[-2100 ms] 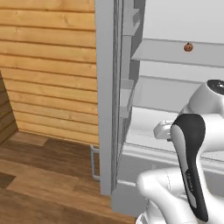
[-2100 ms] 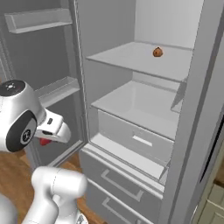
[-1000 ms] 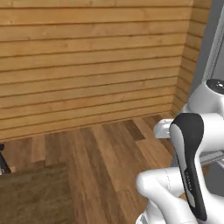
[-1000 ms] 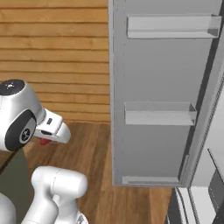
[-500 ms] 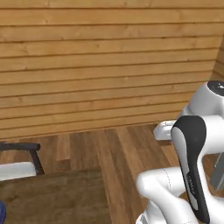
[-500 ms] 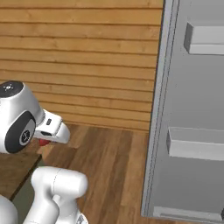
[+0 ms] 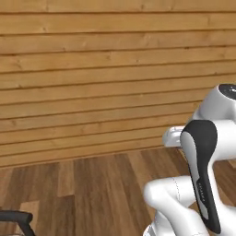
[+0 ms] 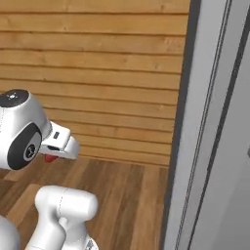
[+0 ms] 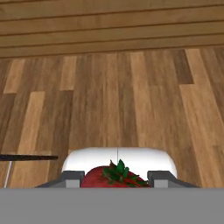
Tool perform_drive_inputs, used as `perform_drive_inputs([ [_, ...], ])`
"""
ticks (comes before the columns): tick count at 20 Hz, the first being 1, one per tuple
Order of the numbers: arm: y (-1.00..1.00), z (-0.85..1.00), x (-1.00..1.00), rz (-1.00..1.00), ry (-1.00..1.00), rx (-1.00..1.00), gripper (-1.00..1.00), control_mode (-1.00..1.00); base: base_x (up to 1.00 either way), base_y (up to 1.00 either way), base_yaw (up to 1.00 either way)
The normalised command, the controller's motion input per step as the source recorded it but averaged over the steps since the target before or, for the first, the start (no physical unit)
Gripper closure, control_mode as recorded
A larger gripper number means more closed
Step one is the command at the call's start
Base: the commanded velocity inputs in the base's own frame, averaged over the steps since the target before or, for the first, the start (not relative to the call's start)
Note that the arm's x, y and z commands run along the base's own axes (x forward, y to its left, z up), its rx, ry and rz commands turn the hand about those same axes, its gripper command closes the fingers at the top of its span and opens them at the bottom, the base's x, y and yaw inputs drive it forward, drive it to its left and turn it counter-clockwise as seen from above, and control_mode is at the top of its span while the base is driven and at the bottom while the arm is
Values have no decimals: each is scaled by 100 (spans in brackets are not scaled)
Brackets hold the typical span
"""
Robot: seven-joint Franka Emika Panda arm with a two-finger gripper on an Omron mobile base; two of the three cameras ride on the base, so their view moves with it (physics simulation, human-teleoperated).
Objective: Take the strawberry from the fridge and place it on top of the pancake, located on the dining counter.
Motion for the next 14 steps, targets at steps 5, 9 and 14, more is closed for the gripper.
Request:
perform_drive_inputs([
  [5, 0, 0, 0, 0, 0, 0, 100, 100, 100, 2, 8],
  [9, 0, 0, 0, 0, 0, 0, 100, 100, 100, 5, 27],
  [14, 0, 0, 0, 0, 0, 0, 100, 100, 98, -2, 66],
])
